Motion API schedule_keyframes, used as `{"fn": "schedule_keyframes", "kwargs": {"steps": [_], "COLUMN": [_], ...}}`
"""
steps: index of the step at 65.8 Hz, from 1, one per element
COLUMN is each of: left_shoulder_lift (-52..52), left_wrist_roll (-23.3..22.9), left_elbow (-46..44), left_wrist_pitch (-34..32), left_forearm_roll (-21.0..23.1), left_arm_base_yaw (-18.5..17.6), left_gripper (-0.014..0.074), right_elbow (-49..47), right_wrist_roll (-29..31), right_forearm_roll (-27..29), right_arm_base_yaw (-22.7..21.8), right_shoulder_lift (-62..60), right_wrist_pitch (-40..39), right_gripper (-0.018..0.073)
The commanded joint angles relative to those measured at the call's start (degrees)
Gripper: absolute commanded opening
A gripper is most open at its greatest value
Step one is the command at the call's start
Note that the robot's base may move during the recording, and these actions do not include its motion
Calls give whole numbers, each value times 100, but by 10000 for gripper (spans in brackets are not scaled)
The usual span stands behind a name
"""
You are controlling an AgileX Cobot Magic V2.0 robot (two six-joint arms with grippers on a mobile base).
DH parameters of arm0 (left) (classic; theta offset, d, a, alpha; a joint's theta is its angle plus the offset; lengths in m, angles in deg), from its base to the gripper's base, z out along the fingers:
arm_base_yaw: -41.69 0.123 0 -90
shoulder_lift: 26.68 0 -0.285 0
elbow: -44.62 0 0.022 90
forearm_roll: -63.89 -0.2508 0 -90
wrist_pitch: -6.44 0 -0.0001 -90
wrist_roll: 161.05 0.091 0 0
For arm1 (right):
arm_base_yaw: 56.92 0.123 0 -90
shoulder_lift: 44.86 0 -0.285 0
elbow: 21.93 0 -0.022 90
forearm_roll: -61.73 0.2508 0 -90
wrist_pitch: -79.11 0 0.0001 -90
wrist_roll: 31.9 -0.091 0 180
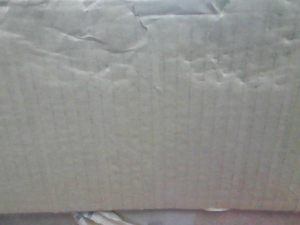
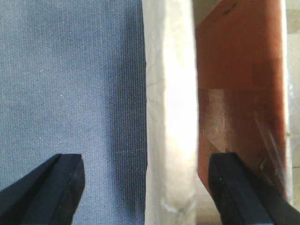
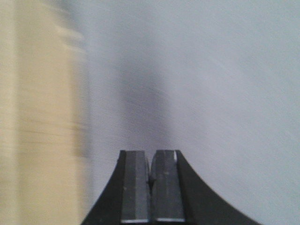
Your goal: Stack two boxes on right shelf middle
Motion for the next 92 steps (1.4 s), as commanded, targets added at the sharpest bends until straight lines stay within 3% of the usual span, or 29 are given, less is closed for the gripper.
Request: {"fn": "schedule_keyframes", "kwargs": {"steps": [1,16,23,33,55,92], "left_shoulder_lift": [-19,-19,-19,-19,-19,-19], "left_wrist_roll": [-8,-8,-8,-8,-5,-5], "left_elbow": [-26,-26,-26,-26,-26,-26], "left_wrist_pitch": [-13,-13,-13,-13,-13,-13], "left_forearm_roll": [-3,-3,-3,-3,-80,-141], "left_arm_base_yaw": [-7,-7,-7,-7,-7,-7], "left_gripper": [443,443,443,443,443,443], "right_elbow": [-414,-753,-682,-469,340,557], "right_wrist_roll": [-48,-48,-48,-48,-76,-367], "right_forearm_roll": [-98,-73,137,746,787,893], "right_arm_base_yaw": [214,514,514,514,524,690], "right_shoulder_lift": [144,483,711,915,937,585], "right_wrist_pitch": [38,38,38,38,38,38], "right_gripper": [-105,222,302,309,309,307]}}
